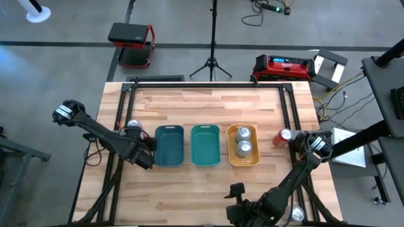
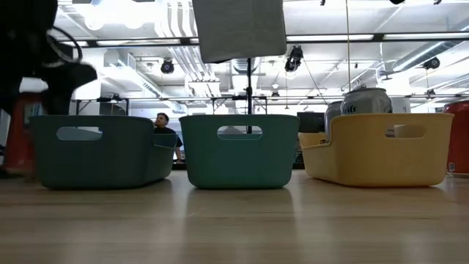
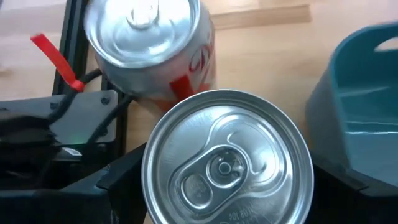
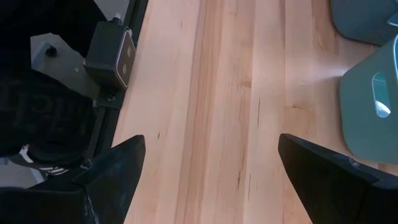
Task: Sort soda cans
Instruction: Put the left orange soda can into the blue bin
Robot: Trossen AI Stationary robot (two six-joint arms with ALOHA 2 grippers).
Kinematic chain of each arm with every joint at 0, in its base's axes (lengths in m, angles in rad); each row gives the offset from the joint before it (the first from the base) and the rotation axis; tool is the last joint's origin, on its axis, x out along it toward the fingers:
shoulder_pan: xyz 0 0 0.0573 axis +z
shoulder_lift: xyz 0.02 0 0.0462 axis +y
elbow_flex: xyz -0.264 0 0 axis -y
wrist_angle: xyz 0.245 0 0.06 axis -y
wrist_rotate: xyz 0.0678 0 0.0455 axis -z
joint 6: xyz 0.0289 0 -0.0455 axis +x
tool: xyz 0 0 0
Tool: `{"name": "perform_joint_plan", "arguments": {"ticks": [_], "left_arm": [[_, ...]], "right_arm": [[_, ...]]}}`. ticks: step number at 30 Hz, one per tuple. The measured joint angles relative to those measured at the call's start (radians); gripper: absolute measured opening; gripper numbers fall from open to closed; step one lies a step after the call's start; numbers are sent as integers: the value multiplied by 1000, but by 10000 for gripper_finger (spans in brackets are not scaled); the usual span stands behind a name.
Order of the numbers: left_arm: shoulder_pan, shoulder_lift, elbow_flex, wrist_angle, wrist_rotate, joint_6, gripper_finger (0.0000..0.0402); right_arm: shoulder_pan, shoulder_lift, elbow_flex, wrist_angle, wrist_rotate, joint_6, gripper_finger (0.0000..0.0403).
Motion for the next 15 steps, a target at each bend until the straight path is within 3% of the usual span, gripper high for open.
{"name": "perform_joint_plan", "arguments": {"ticks": [10,15], "left_arm": [[0,-102,240,-185,-8,129,297],[0,-133,381,-181,-49,206,296]], "right_arm": [[0,0,0,0,0,0,364],[0,0,0,0,-4,0,364]]}}
